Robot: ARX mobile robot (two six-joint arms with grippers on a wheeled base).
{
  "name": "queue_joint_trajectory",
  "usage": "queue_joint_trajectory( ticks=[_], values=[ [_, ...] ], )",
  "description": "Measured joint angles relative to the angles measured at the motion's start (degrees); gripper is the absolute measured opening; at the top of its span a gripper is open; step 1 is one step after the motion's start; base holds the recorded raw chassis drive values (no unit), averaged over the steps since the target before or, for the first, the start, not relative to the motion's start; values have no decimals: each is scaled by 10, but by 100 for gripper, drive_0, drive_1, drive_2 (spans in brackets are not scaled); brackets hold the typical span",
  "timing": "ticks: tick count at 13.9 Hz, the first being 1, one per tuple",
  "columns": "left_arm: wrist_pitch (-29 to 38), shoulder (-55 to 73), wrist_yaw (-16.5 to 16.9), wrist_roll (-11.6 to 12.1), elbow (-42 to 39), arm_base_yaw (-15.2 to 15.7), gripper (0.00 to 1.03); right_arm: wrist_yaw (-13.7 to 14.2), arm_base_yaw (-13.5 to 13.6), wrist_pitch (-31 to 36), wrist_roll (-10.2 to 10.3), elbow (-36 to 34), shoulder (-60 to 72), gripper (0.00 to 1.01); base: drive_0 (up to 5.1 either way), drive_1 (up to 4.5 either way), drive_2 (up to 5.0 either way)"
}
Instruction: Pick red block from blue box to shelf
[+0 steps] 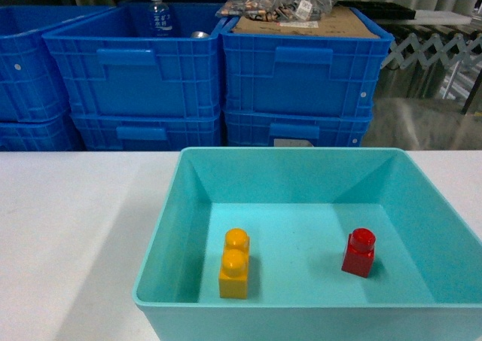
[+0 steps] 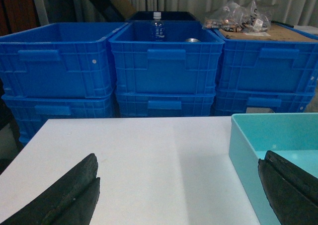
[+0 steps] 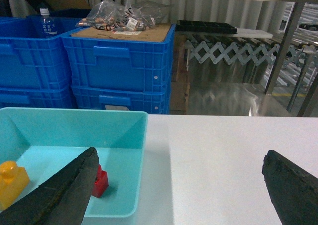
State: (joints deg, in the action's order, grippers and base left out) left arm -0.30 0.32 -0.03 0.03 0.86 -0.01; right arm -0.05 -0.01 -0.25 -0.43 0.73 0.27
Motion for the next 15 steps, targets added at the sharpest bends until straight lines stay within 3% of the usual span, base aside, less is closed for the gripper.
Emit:
queue_joint_trajectory(
  ticks=[11, 12, 13, 15],
  values=[
    [0, 0, 0, 0, 0, 0, 98, 0, 0, 0, 0, 0, 0, 98, 0, 0, 0],
    [0, 0, 0, 0, 0, 0, 98, -8, 0, -24, -3, 5, 6, 98, 0, 0, 0],
    [0, 0, 0, 0, 0, 0, 98, 3, 74, 73, -29, 70, 247, 98, 0, 0, 0],
    [0, 0, 0, 0, 0, 0, 98, 5, 93, 139, -27, 127, 382, 98, 0, 0, 0]
  ],
)
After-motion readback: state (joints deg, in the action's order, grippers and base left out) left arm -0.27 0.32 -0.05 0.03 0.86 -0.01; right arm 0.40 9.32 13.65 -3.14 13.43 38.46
